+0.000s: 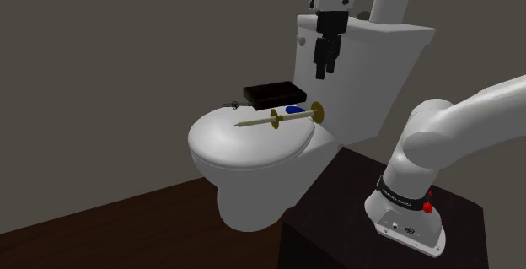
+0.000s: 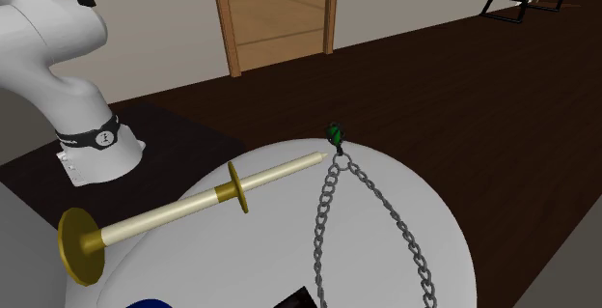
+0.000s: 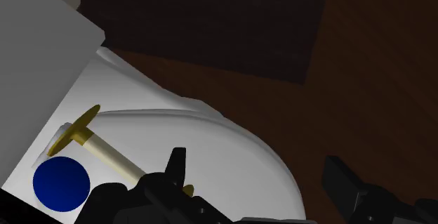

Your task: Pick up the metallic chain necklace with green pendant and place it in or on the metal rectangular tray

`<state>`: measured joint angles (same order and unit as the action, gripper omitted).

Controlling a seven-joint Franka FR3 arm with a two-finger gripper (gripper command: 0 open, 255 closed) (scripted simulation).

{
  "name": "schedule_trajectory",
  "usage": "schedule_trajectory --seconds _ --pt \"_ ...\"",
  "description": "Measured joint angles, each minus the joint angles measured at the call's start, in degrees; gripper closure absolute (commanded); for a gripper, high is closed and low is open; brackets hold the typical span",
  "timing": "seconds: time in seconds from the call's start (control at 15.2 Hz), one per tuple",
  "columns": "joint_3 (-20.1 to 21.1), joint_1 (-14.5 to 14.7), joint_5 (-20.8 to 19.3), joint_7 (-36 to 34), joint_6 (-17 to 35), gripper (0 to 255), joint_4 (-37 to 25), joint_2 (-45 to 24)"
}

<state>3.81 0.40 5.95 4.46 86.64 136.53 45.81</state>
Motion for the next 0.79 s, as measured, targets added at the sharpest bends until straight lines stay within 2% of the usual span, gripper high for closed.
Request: schedule_trajectory --seconds 0.13,0.33,0.79 --pt "0.22 -0.02 0.1 -0.2 0.73 0 -0.32 -1.04" --pt "1.13 -0.19 0.39 -1.0 4.65 0 -1.13 -5.74" --pt "3.28 -0.82 0.23 -3.36 14.21 0 -6.89 -20.79"
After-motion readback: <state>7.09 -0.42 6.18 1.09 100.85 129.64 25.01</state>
